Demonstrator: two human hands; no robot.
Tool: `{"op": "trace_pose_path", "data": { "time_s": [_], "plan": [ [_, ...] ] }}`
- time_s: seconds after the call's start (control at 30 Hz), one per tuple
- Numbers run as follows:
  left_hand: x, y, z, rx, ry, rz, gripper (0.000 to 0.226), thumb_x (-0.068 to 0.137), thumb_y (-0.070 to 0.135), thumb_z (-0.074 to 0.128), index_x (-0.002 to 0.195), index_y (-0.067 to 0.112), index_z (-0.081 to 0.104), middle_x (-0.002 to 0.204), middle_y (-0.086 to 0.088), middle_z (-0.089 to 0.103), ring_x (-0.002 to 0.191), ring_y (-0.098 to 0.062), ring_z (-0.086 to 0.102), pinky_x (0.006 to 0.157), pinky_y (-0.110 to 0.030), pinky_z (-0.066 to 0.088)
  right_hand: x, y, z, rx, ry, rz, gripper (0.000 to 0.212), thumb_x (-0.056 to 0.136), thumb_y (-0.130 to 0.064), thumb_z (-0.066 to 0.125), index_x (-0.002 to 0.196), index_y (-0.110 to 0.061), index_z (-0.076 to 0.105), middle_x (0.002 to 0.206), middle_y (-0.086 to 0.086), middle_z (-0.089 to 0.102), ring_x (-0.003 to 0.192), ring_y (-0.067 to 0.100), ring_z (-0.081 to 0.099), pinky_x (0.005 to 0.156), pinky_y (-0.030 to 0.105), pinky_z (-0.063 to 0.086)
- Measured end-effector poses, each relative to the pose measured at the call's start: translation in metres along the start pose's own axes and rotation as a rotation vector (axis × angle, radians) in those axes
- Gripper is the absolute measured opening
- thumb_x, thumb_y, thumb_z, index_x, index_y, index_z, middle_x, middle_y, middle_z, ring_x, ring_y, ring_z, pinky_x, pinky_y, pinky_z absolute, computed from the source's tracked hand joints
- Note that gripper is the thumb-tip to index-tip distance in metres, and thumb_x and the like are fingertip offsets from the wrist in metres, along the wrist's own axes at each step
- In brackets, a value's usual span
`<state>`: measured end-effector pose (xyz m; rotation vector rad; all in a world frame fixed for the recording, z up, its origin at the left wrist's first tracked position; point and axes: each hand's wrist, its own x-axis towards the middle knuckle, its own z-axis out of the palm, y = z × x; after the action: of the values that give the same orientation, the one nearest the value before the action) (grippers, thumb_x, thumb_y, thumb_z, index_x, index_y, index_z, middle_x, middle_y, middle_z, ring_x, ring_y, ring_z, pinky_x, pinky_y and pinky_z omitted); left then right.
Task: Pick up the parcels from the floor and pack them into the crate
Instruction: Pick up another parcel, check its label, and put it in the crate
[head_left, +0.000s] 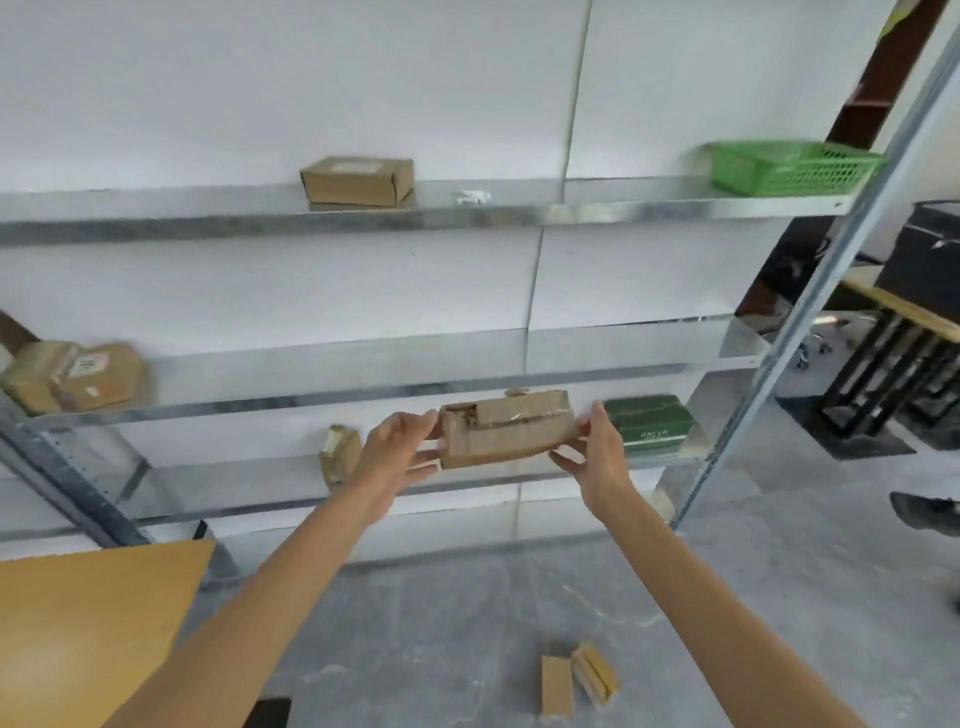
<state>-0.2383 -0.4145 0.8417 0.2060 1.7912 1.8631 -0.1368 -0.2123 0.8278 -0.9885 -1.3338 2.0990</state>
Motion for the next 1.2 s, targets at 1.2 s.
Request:
{"op": "trace_pose_path", "data": {
  "time_s": [1.2],
  "plan": [
    [-0.091,0.017,-0.031,-0.336,0.106,0.206,0.036,0.079,0.007,0.072,0.107,0.01,0.049,0.115,-0.016,0.061,0.094,-0.024,0.067,0.077,-0.04,0.058,-0.115,-0.021,0.055,-0.211,-0.546,-0.379,0.082,0.067,-0.066,0.07,0.138,-0.051,0.031,0.143,-0.005,0.039,0.124,0.019,0.052,0.101,0.045,0.045]
  ]
}}
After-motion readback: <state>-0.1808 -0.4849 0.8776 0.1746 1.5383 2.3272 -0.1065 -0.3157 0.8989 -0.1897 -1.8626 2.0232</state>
